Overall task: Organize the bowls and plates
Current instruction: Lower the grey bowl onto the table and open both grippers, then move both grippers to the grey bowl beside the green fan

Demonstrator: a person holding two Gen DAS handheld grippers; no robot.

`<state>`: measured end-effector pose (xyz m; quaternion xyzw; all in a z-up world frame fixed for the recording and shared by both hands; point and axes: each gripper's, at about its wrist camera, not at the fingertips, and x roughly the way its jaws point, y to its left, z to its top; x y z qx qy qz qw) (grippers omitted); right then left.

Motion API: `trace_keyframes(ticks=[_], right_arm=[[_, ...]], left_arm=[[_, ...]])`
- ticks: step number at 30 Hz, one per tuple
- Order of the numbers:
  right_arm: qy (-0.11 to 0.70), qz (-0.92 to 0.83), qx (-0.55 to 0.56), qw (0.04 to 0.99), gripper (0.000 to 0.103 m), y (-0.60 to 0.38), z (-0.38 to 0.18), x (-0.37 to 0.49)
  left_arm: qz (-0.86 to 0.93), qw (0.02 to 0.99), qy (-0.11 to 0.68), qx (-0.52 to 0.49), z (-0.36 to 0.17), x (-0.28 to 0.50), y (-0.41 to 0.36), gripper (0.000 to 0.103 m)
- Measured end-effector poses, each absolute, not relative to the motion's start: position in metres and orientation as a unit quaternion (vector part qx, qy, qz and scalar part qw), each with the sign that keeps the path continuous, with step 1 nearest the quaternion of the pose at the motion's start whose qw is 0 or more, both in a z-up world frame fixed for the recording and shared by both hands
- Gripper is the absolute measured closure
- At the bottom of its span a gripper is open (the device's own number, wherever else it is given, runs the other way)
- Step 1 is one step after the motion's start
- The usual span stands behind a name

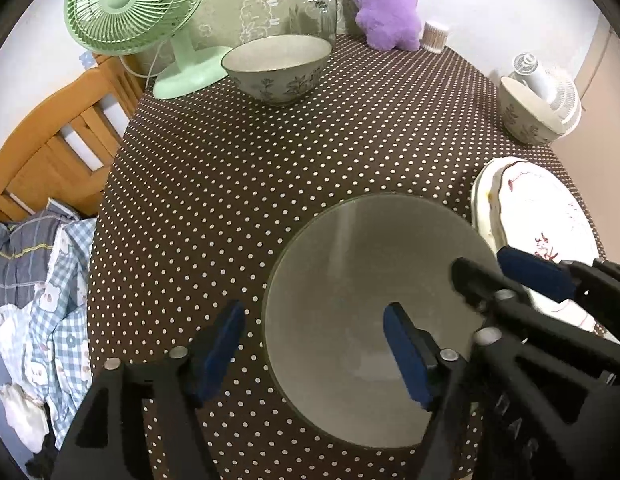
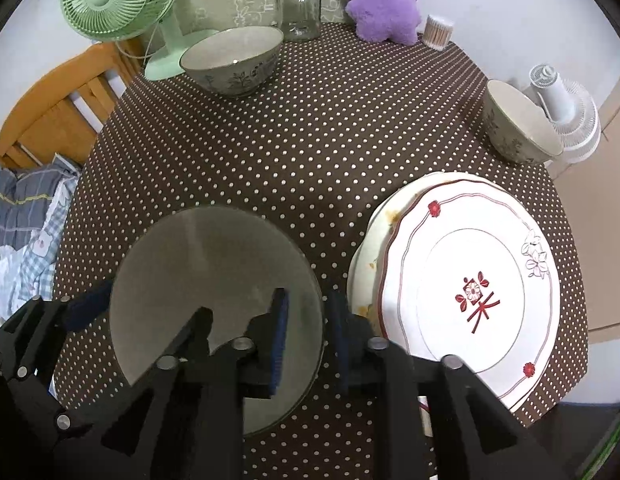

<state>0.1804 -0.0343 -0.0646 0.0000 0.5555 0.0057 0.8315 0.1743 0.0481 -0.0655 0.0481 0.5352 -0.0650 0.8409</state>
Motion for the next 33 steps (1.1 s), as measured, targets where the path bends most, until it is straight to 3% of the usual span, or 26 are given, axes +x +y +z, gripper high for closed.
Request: trace_keyframes(ticks=[1, 2, 12, 33], right_arm=[[0.552, 0.006, 0.003, 0.834, 0.051, -0.034, -0.062, 0.180], [0.548, 0.006, 0.006, 0.836, 0.048, -0.034, -0.059, 0.179], [0.522, 0.017, 0.016, 0.853, 0.033, -0.032, -0.029, 0.194], [0.460, 0.040, 0.006, 0.887, 0.032, -0.030, 0.007, 0.293]], left_arm=[[-0.067, 0.840, 0.537, 0.044, -0.063, 0.175, 0.049, 0.023], [-0.069, 0.840, 0.536, 0.041, -0.060, 0.174, 0.050, 0.022], [-0.060, 0.860, 0.506, 0.036, -0.032, 0.191, 0.053, 0.015], [0.002, 0.889, 0.459, 0.007, -0.006, 0.285, 0.066, 0.015]])
